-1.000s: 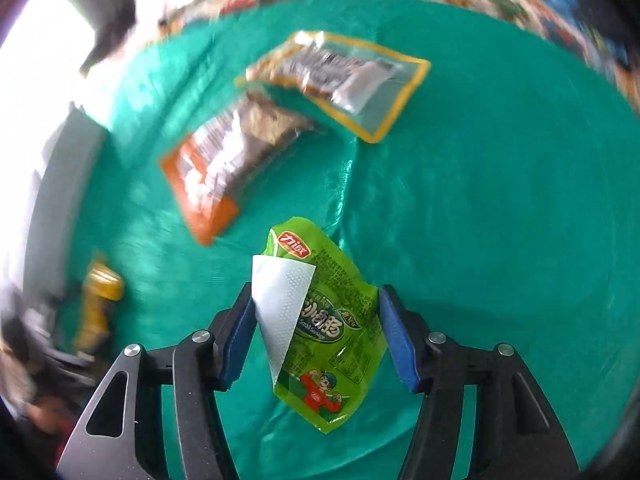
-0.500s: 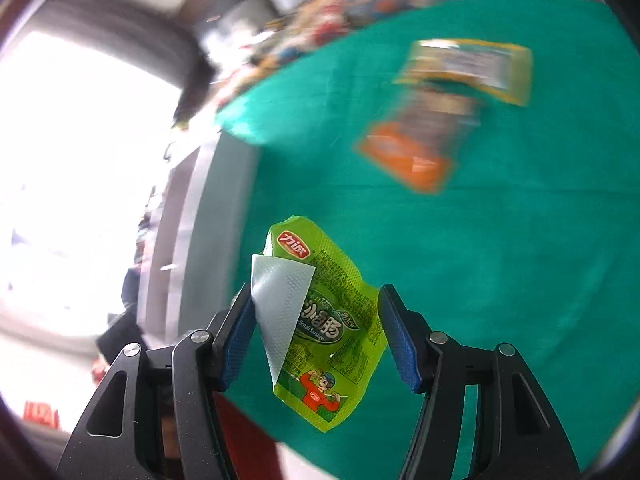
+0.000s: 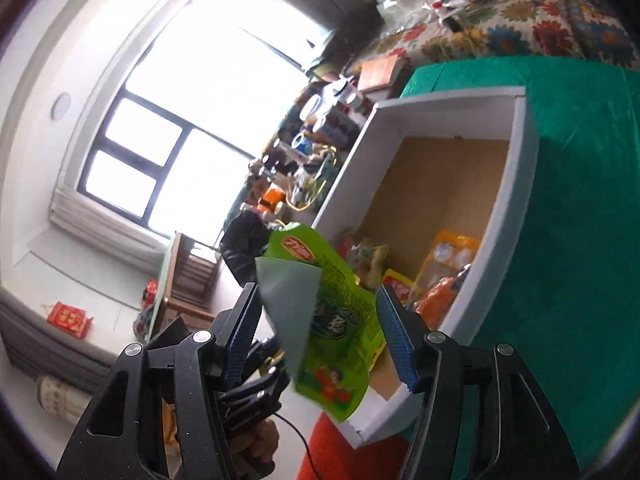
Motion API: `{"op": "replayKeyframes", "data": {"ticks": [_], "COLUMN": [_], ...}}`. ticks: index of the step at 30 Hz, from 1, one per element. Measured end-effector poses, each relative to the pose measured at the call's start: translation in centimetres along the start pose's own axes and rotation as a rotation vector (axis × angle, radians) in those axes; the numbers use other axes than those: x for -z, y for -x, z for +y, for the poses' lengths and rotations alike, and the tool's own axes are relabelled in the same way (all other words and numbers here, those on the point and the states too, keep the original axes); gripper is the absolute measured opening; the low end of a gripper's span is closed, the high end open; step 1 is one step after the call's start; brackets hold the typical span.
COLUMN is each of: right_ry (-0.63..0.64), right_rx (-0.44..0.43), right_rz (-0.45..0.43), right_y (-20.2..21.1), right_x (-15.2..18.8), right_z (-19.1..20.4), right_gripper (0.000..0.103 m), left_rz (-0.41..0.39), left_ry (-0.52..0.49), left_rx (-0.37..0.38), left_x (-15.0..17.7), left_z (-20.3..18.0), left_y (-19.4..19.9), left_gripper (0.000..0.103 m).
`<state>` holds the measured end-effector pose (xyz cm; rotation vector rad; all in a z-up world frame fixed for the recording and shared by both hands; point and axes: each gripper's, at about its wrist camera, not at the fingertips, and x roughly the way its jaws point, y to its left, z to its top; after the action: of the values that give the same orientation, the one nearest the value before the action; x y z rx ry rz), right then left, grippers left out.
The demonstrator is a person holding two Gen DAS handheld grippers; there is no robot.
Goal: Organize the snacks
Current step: 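Carry both packets into the white box and open both tools, then move both tools back over the remaining snacks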
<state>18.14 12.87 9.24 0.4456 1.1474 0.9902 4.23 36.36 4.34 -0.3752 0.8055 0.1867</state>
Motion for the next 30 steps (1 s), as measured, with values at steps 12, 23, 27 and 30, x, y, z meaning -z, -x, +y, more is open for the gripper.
{"op": "replayKeyframes", "data": {"ticks": [12,23,27,30], "right_ry": [0.015,0.084,-0.004,-0.076], "right_rx": [0.338,1.137,1.215,1.191], "right_rz": [0.041,-0.212,-0.239,-0.311], "right_y": [1.0,19.2,23.1,25.3], "right_x": [2.8,16.6,19.1,20.0], "right_z": [-9.7,-30.1,-34.0,-35.2], "right_gripper": [0.078,0.078,0.078,0.078], "left_rz": [-0.012,0.11,0.223,0.275], "left_ry": [-0.012,-0.362,-0.438,-0.492], "left_rx": [0.043,0.333,0.332,0.315], "left_x": [1.9,9.5,13.2,14.9], "left_z": [-3.1,-27.0,-32.5,-35.8], "left_y": [0.4,-4.9,-11.4,-15.7], "left_gripper": [0.082,0.103,0.103,0.102]}}
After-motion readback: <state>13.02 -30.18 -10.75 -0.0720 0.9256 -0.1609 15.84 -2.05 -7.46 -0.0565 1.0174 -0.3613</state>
